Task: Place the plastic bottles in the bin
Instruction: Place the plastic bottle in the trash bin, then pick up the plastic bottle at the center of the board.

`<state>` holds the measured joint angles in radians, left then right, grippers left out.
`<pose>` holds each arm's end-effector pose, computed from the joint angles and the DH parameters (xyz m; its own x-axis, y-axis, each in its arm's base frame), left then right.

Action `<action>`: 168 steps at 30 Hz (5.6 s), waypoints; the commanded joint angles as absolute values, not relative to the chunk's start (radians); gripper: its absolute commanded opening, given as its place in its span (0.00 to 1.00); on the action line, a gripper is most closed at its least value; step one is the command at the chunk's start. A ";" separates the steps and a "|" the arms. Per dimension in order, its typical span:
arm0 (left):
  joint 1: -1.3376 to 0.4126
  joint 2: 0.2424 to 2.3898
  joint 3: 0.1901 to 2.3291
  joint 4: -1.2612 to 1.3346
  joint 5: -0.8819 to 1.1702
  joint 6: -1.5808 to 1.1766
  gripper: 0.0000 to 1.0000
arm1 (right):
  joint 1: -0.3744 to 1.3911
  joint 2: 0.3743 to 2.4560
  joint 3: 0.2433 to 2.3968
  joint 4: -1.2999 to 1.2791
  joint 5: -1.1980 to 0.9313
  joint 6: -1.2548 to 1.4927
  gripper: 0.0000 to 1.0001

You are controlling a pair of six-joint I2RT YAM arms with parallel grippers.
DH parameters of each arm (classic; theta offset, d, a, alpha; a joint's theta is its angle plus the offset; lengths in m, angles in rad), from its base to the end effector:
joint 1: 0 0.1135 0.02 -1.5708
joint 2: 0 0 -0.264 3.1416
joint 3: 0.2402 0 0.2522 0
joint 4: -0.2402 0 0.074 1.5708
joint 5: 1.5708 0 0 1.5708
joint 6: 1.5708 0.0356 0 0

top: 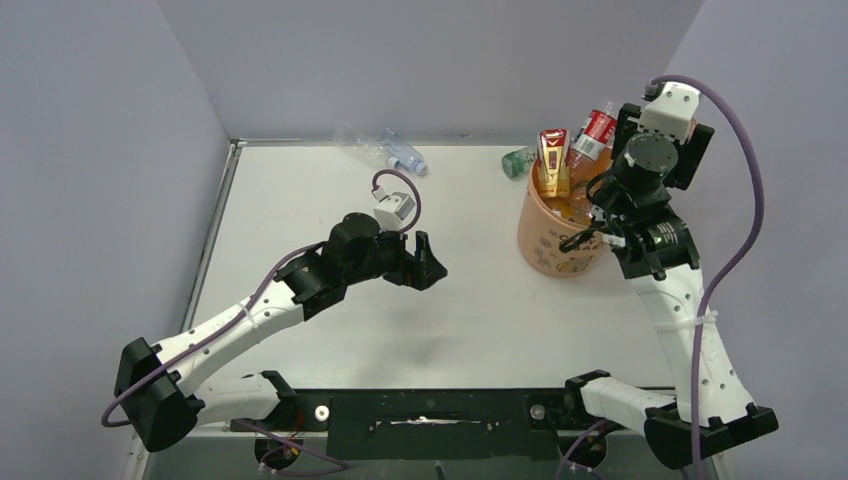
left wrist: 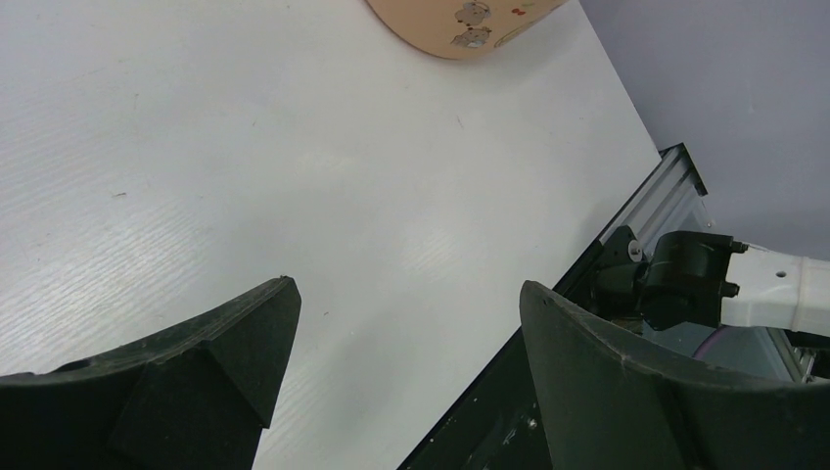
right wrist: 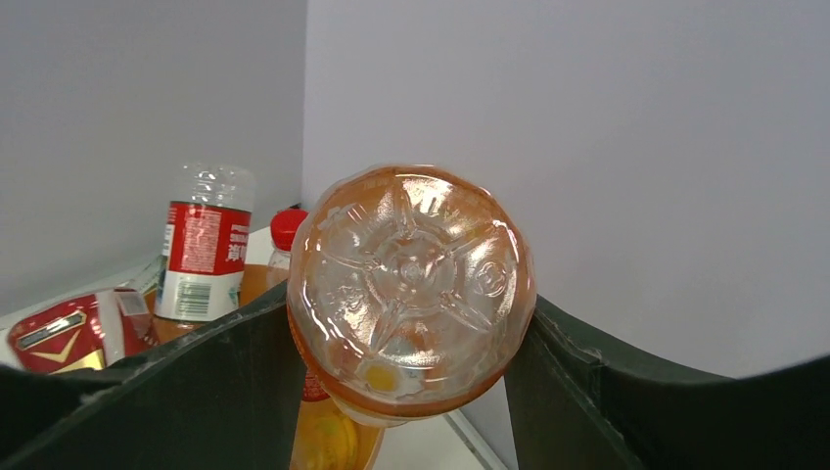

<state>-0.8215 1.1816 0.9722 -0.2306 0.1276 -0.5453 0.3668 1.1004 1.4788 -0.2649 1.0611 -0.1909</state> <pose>0.1811 -0.2014 0.3190 -0.6654 -0.0400 -0.7454 0.5375 0.6673 -0.5156 0.1947 0.0415 0.5054 -0.0166 -0.1056 -0.9943 0.6431 0.7603 -0.0915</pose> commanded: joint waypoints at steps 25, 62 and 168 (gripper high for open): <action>-0.808 1.129 0.937 -0.169 0.144 -0.548 0.84 | 0.076 1.100 1.161 -0.400 0.493 0.222 0.31; -0.568 1.335 1.200 -0.235 -0.107 -0.649 0.85 | 0.077 0.975 1.530 -0.734 0.073 0.354 0.98; -0.143 2.120 1.342 0.417 0.185 -1.096 0.29 | 0.894 1.108 0.753 -0.007 -0.021 0.513 0.98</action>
<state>-0.1425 2.2990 1.4712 0.3595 0.1436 -1.1755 0.8898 1.1645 0.6861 0.0189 -0.0380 0.5140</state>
